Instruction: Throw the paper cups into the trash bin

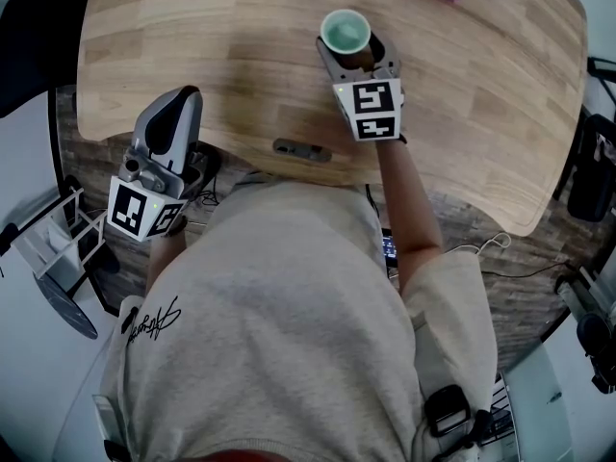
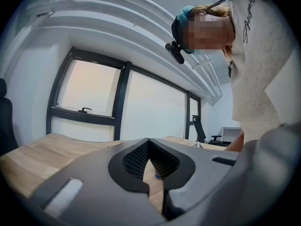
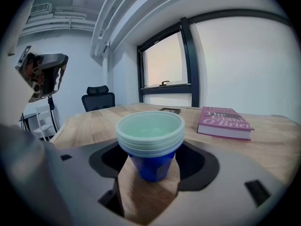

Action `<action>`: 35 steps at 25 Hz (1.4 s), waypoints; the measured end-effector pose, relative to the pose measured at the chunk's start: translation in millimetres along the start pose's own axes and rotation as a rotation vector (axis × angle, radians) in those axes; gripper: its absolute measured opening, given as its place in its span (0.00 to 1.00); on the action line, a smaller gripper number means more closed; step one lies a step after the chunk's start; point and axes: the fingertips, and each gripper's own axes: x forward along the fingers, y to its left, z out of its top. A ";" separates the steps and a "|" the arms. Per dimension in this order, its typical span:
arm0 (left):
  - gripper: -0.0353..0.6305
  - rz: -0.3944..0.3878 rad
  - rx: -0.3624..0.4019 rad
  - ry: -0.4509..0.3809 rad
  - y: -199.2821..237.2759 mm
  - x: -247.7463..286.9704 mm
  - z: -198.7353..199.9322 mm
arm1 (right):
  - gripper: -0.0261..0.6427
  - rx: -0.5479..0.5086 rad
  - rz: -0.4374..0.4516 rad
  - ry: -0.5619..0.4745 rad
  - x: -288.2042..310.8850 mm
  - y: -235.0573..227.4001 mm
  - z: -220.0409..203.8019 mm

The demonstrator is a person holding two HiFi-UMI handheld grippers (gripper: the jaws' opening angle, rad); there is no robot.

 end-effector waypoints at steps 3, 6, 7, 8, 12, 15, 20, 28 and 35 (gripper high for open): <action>0.06 0.002 0.001 -0.003 1.9 -1.2 0.9 | 0.47 0.005 -0.002 -0.003 2.9 -2.4 1.6; 0.06 0.005 0.002 -0.003 4.7 -2.3 1.5 | 0.47 -0.001 0.009 0.004 5.3 -1.1 2.0; 0.06 0.005 0.002 -0.004 5.3 -2.5 1.9 | 0.47 -0.006 0.015 0.006 5.5 -0.2 1.9; 0.06 0.006 0.002 -0.005 5.6 -2.4 2.5 | 0.47 -0.014 0.021 0.008 5.2 1.0 1.9; 0.06 0.003 0.003 -0.013 6.1 -1.4 5.0 | 0.47 -0.072 0.033 0.012 2.6 7.4 3.6; 0.06 0.000 0.003 -0.019 6.0 -0.2 6.1 | 0.47 -0.073 0.030 -0.009 -0.9 9.5 9.9; 0.06 -0.009 0.003 -0.031 3.4 1.6 9.1 | 0.47 -0.057 0.031 -0.044 -11.3 11.9 22.3; 0.06 -0.032 0.009 -0.052 -4.2 7.7 14.8 | 0.47 -0.057 0.033 -0.054 -31.6 15.7 33.0; 0.06 -0.062 0.010 -0.071 -13.6 14.9 17.7 | 0.47 -0.052 0.038 -0.090 -48.7 16.2 47.9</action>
